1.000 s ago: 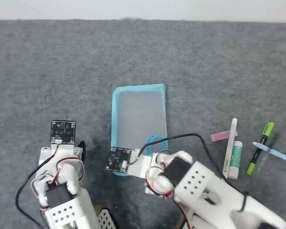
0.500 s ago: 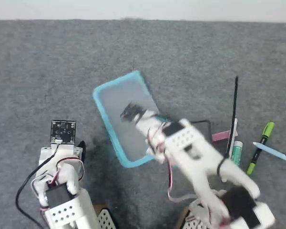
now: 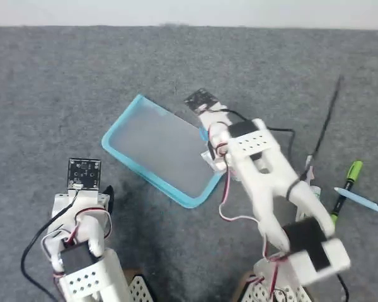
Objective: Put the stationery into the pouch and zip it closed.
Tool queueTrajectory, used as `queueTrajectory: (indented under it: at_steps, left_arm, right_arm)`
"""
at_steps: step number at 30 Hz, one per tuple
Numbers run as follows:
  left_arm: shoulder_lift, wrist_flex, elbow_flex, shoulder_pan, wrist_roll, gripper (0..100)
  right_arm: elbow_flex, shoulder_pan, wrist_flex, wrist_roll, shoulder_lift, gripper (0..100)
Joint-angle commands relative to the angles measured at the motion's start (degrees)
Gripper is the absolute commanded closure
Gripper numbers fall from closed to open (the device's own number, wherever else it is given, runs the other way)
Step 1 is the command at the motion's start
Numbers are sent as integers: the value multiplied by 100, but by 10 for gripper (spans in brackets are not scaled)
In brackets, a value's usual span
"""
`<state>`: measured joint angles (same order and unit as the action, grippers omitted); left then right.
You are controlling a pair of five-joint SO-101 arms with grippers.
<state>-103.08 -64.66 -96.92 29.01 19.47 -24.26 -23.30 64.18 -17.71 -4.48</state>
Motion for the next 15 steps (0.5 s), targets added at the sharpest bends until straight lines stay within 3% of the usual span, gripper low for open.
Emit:
queueTrajectory:
  at_steps: [1,4,7,12,15]
  left_arm:
    - [-88,-44,31,-44,44,747]
    - [-88,-44,31,-26,44,747]
    - [-88,-44,31,-26,44,747]
    - [-88,-44,31,-26,44,747]
    - [-88,-53,31,-26,44,747]
  right_arm:
    - [176,251,760,-44,-1297,988]
    - [-9,646,1657,-536,-2114,988]
    - [-264,1851,2176,-905,-2668,987]
    - [-615,4295,1833,-1916,-2756,987]
    - [-853,5042,1613,-2892,-2668,965]
